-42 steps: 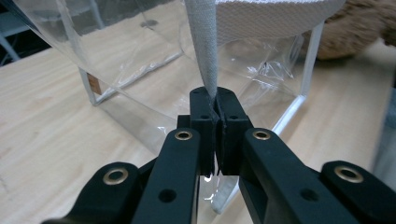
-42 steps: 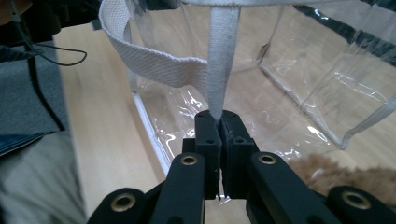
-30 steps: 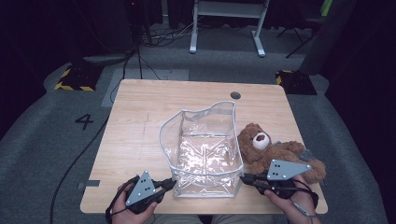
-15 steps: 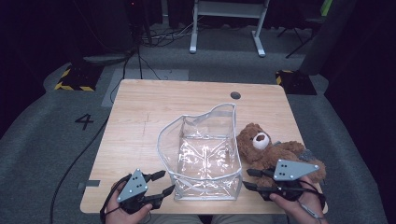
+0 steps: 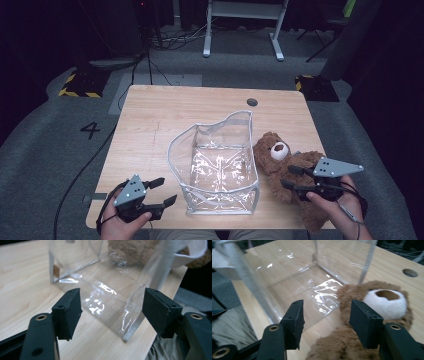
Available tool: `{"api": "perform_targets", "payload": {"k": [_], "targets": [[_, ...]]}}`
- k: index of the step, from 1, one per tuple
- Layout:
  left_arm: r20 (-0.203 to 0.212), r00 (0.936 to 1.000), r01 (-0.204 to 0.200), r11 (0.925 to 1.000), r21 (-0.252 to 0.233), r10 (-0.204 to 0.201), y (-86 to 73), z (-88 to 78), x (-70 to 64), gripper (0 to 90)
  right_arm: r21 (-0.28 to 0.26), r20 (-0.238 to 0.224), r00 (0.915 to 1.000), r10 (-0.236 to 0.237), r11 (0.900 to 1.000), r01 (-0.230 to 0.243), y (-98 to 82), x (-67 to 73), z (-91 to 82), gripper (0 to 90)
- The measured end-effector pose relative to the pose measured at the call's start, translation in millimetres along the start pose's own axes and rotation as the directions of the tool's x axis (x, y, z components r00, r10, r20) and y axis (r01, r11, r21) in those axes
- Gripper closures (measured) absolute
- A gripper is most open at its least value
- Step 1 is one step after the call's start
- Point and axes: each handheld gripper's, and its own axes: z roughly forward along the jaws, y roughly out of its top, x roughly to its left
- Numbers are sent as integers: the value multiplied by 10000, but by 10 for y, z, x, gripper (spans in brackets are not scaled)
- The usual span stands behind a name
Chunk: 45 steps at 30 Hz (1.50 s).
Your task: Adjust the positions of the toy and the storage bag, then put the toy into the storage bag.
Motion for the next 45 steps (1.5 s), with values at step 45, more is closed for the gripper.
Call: {"api": "perform_targets", "payload": {"k": [45], "targets": [[-2457, 9693, 730, 9584, 2758, -31, -659, 341, 635, 296, 4448, 1035, 9945, 141, 8937, -590, 77, -727, 599, 253]]}}
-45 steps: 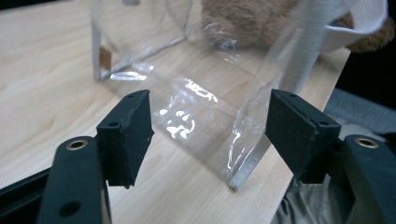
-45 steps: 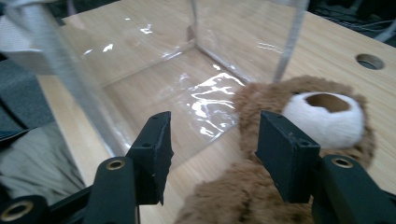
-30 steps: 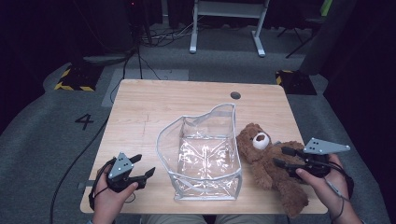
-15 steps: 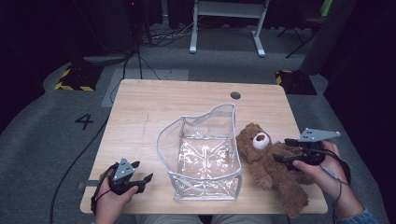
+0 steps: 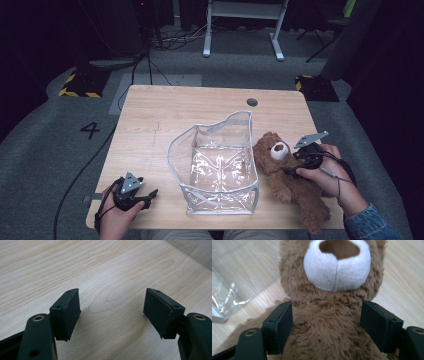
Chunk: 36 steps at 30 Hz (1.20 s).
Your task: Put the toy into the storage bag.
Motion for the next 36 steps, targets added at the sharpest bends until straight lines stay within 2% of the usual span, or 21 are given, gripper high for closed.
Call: {"api": "perform_targets", "payload": {"k": [2, 5, 6, 8, 10, 18, 23, 25, 31, 33, 36], "targets": [[-73, 10000, -19, 10000, -14, 19, 11, 8, -3, 295, 304, 74, 10000, 12, 9995, -14, -5, -11, 30, 242], [84, 10000, -3, 10000, 2, 3, 25, 22, -5, 295, 735, -5, 9997, 241, 9970, -240, -23, -13, 101, 223], [55, 10000, -31, 10000, 1, 31, 27, 25, -5, 295, 774, 6, 9999, 145, 9969, -145, -34, -25, 128, 211], [86, 9999, -112, 9999, -22, 113, 35, 33, -4, 295, 791, 52, 9995, 306, 9964, -309, -57, -20, 181, 199], [74, 10000, -15, 10000, -5, 15, 39, 36, -10, 295, 822, 111, 9995, 282, 9962, -291, -64, -17, 202, 202], [70, 10000, -48, 10000, -5, 49, 46, 43, -11, 296, 956, 182, 9997, 189, 9952, -206, -81, -20, 241, 295], [132, 9999, -19, 10000, 11, 19, 46, 46, -8, 295, 1016, 56, 9998, 179, 9947, -183, -108, -27, 268, 312], [118, 9999, -27, 10000, 46, 27, 47, 44, -4, 294, 1078, 95, 9998, 183, 9940, -192, -108, -18, 287, 347], [168, 9999, -39, 10000, 31, 38, 46, 48, -1, 293, 1695, 163, 9999, 56, 9855, -83, -65, 1, 337, 449], [179, 9998, -29, 10000, 62, 28, 47, 46, 1, 293, 1877, 262, 9997, 3, 9822, -52, -38, 12, 340, 518], [190, 9998, -14, 10000, 76, 13, 48, 45, 2, 293, 1858, 267, 9995, 153, 9824, -200, -22, 10, 327, 605]]}}
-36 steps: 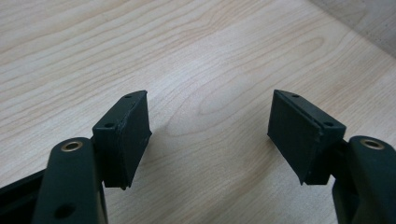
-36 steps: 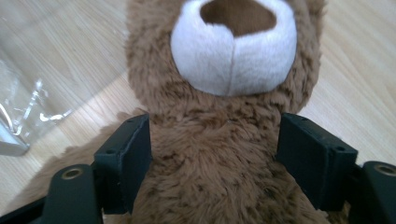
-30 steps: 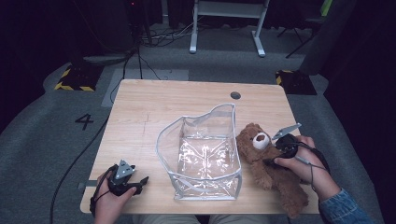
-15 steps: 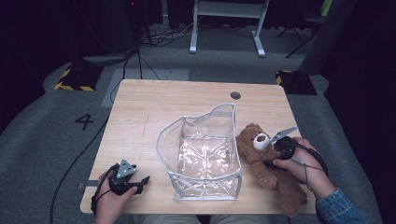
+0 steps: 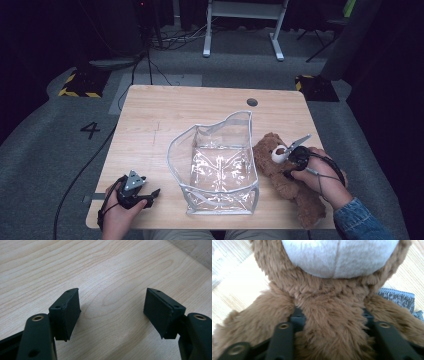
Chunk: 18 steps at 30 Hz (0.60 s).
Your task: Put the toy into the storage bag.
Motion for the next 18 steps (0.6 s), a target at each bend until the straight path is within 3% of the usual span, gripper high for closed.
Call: {"api": "perform_targets", "payload": {"k": [5, 11, 15, 18], "targets": [[43, 10000, 27, 10000, -14, -27, 1, 2, 5, 291, -645, -335, 9983, 485, 9966, -506, -54, -64, -88, 697], [-24, 10000, 69, 9999, -73, -69, 7, 11, 6, 286, -1798, -380, 9979, 516, 9820, -576, -177, -70, -239, 705], [-35, 10000, 26, 10000, -22, -27, 19, 20, 12, 285, -2880, -469, 9980, 416, 9561, -534, -259, -68, -386, 697], [-29, 10000, 46, 10000, -23, -46, 25, 23, 12, 284, -3970, -649, 9971, 386, 9158, -613, -322, -85, -513, 695]]}}
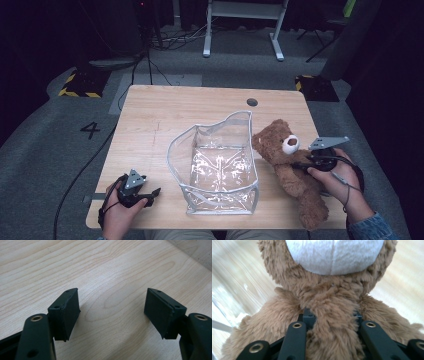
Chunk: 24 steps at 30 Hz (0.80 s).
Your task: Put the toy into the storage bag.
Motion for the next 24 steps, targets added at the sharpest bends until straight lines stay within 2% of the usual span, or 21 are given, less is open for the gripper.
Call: {"api": "perform_targets", "payload": {"k": [2, 4, 5, 6, 7, 10, 15, 18, 23, 24], "targets": [[-36, 10000, -11, 10000, -15, 11, 5, 6, 1, 282, -757, -148, 9999, -42, 9971, 31, 0, -12, -85, 694], [-34, 10000, 41, 10000, -44, -41, 8, 13, -3, 279, -1553, -384, 9992, -86, 9879, 25, 5, -10, -161, 693], [63, 10000, -1, 10000, -12, 1, 12, 15, 3, 279, -1700, -413, 9991, -43, 9854, -28, 8, -6, -176, 693], [47, 10000, -17, 10000, -9, 17, 13, 14, 3, 279, -2119, -429, 9991, -76, 9773, -17, 22, 7, -218, 694], [41, 10000, -12, 10000, -13, 12, 13, 14, 3, 278, -2317, -439, 9990, -83, 9728, -21, 28, 12, -239, 694], [52, 10000, 2, 10000, -13, -2, 12, 15, 2, 278, -3180, -557, 9982, -198, 9481, 11, 61, 29, -318, 695], [56, 10000, -10, 10000, -10, 10, 13, 15, 3, 278, -4302, -1068, 9940, -248, 9024, -237, 118, 45, -432, 699], [67, 10000, 2, 10000, -14, -2, 12, 16, 3, 278, -4618, -1405, 9891, -449, 8866, -253, 153, 44, -478, 699], [-7, 10000, 28, 10000, 6, -28, 21, 22, 0, 279, -5318, -2215, 9713, -864, 8456, -460, 223, 64, -532, 699], [-42, 10000, 32, 10000, -13, -32, 22, 25, -1, 279, -5429, -2457, 9647, -943, 8379, -563, 245, 72, -540, 699]]}}
